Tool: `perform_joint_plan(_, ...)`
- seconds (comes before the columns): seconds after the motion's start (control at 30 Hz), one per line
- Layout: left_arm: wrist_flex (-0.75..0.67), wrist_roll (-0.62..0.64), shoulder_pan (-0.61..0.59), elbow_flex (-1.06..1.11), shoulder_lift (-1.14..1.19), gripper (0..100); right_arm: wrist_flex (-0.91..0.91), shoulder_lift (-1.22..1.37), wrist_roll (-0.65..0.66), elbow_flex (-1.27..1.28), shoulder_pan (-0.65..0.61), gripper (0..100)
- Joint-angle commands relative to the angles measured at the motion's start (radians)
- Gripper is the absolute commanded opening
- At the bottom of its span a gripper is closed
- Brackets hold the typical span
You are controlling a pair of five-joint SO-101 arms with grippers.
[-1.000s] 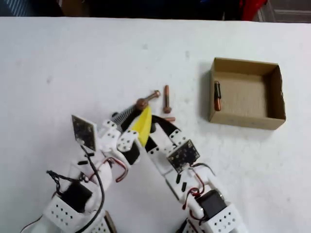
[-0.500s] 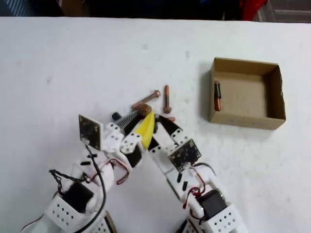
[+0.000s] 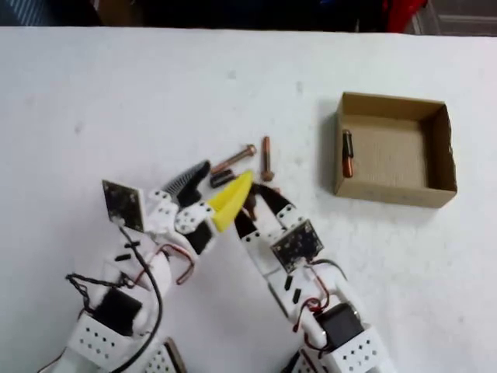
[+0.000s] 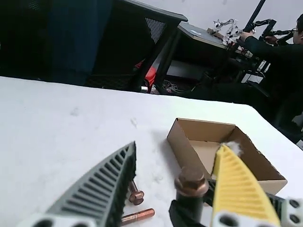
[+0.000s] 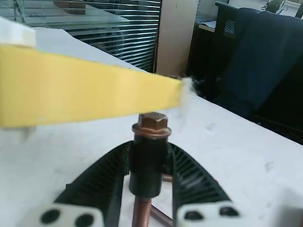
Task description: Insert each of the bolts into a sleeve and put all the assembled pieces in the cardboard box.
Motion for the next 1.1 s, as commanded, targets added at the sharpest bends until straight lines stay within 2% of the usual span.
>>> perform_joint_plan(0.0, 0.002, 0.003, -0.010, -0.072, -0.012, 28, 0.013, -0.012, 0.011, 0.008, 0.019, 1.7)
perform_joint_plan(0.1, 0.057, 0.003, -0.051, -0.104, -0.012, 28, 0.015, -0.012, 0.011, 0.008, 0.059, 1.7)
perform_joint_plan(0.23, 0.219, 0.003, -0.160, -0.169, -0.012, 26, 0.018, -0.012, 0.006, 0.008, 0.116, 1.7)
perform_joint_plan(0.4, 0.347, -0.002, -0.254, -0.212, -0.012, 7, 0.016, -0.015, 0.008, 0.008, 0.185, 1.7)
perform_joint_plan(0.47, 0.354, -0.064, -0.265, -0.207, -0.012, 1, 0.019, -0.015, 0.008, -0.002, 0.216, 1.7)
perform_joint_plan(0.67, 0.404, -0.235, -0.265, -0.097, -0.012, 5, 0.208, -0.013, 0.011, -0.147, 0.349, 1.7)
perform_joint_plan(0.93, 0.405, -0.347, -0.266, 0.051, -0.012, 5, 0.381, -0.007, 0.029, -0.292, 0.466, 1.7)
perform_joint_plan(1.07, 0.405, -0.354, -0.266, 0.080, -0.012, 5, 0.472, -0.005, 0.051, -0.388, 0.510, 1.7)
